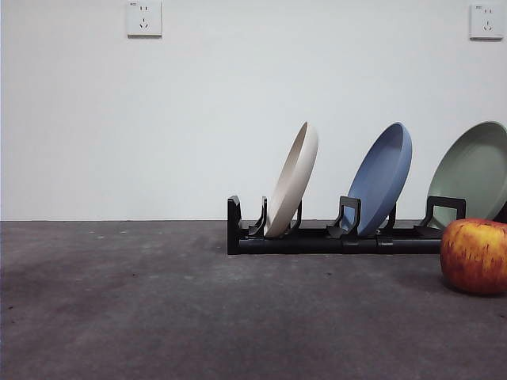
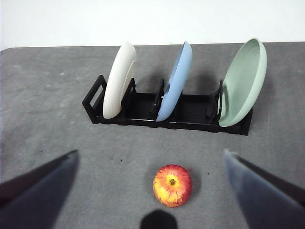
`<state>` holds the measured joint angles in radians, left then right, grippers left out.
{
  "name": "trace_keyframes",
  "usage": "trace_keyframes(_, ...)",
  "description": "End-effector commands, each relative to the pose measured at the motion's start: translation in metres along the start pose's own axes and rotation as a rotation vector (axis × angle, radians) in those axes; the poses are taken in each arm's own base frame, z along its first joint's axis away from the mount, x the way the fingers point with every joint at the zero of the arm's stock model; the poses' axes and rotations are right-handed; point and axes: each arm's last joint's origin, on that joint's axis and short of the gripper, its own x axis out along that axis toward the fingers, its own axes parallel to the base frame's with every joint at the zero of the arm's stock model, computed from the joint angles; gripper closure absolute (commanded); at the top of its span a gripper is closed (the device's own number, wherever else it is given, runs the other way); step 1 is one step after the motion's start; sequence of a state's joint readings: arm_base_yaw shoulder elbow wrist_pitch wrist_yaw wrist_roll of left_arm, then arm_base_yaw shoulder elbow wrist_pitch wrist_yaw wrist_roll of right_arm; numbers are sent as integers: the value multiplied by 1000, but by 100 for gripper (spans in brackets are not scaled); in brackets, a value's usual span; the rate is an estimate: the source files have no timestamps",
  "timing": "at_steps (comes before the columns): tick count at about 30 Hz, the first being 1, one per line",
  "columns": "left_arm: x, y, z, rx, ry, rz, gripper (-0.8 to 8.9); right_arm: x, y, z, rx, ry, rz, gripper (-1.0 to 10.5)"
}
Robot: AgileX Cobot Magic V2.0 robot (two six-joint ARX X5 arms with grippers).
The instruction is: Take the yellow plate from the plate rack,put the plate on the table,take the apple from the table,put the apple in the plate
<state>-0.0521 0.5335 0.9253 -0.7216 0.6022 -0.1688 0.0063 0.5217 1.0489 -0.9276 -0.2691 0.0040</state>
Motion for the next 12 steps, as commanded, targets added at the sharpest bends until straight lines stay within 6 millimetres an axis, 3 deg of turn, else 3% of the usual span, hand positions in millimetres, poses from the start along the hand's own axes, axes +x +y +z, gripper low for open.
trace_keyframes(1,-1,-2,4,7,-8,-12,153,-1,0,1,-6,-7,6,339)
trace_keyframes(12,-5,-7,15,39,-29,-16,153,2,0,1,0,15,6,339)
